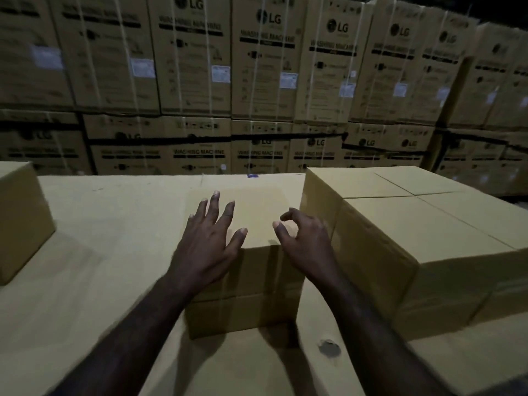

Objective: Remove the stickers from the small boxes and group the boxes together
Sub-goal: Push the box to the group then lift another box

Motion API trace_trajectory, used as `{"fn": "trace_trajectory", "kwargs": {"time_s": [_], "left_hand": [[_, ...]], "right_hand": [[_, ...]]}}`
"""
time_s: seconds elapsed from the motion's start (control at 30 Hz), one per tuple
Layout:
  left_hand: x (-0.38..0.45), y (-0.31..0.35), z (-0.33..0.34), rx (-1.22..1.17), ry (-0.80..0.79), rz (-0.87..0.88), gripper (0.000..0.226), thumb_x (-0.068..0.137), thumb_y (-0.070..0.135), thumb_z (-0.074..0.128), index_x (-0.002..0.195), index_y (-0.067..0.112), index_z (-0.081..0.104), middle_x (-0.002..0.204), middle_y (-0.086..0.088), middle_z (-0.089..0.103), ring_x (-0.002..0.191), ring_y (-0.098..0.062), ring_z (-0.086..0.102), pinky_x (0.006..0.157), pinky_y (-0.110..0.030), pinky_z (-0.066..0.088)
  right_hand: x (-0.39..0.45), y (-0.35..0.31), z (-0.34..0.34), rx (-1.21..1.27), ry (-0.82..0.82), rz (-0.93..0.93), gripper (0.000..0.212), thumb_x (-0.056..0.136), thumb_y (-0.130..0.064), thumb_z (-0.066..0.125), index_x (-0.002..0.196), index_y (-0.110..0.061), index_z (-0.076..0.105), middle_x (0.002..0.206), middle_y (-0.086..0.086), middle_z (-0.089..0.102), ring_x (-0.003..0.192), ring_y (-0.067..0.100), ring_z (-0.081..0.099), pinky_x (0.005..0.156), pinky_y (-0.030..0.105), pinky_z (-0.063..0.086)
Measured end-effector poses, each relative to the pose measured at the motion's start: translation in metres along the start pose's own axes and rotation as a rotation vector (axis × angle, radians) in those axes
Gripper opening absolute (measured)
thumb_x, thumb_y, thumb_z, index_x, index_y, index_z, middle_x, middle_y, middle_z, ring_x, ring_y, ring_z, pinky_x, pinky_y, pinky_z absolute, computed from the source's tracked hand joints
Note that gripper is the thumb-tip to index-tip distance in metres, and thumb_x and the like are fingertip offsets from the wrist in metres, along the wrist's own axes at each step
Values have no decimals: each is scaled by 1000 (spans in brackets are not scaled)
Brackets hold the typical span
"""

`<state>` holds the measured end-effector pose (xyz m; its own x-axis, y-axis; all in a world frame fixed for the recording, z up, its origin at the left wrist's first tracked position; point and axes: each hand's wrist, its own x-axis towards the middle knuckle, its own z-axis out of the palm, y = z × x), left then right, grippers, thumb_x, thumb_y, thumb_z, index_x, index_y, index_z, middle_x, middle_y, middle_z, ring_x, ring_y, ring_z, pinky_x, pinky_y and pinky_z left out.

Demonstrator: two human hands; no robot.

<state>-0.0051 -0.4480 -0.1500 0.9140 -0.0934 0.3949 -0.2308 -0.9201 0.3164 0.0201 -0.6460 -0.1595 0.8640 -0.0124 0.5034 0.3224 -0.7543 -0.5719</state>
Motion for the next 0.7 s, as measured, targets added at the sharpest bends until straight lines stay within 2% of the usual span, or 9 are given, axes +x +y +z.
{"fn": "trace_trajectory", "kwargs": {"time_s": [0.07,0.17,0.23,0.3,0.47,0.6,0.7], "left_hand": [[2,-12,5,45,-35,-46,67,96,58,25,154,29,8,161,-2,-10,149,-23,-7,118,-45,8],[4,-28,12,118,-128,-110,68,94,63,20,153,29,14,162,-6,-6,149,-28,-5,118,-50,9],[6,-38,16,123,-159,-150,74,90,68,14,152,30,20,162,-7,-1,149,-29,0,118,-52,14],[10,-46,19,88,-158,-188,78,85,72,12,151,31,23,162,-7,3,148,-30,7,115,-53,22],[14,-47,20,-72,-135,-233,72,89,69,31,149,29,31,161,-8,12,139,-36,32,107,-51,35],[17,-47,19,-161,-105,-247,68,90,62,44,147,27,37,160,-9,17,138,-35,35,107,-49,35],[17,-46,17,-243,-93,-263,68,87,60,54,145,29,40,159,-7,21,139,-35,33,108,-51,34]], "right_hand": [[2,7,9,-14,-30,36,37,92,-51,54,119,-27,58,128,3,59,109,14,57,78,29,52],[3,13,17,-47,-69,76,38,93,-48,55,122,-24,57,127,2,58,110,14,54,77,29,50],[4,15,20,-48,-71,87,38,93,-47,54,122,-23,57,128,0,58,115,17,53,83,34,53],[7,16,22,-49,-66,87,39,93,-47,54,123,-22,56,127,-1,59,116,17,53,85,34,52],[11,21,22,25,-49,127,41,92,-45,57,124,-20,55,132,1,57,114,17,55,87,32,50],[13,20,25,66,-7,182,44,89,-48,61,124,-21,55,132,0,55,113,15,53,89,36,51],[14,18,26,105,3,190,43,88,-47,64,121,-21,58,127,-1,58,108,10,50,82,29,48]]}}
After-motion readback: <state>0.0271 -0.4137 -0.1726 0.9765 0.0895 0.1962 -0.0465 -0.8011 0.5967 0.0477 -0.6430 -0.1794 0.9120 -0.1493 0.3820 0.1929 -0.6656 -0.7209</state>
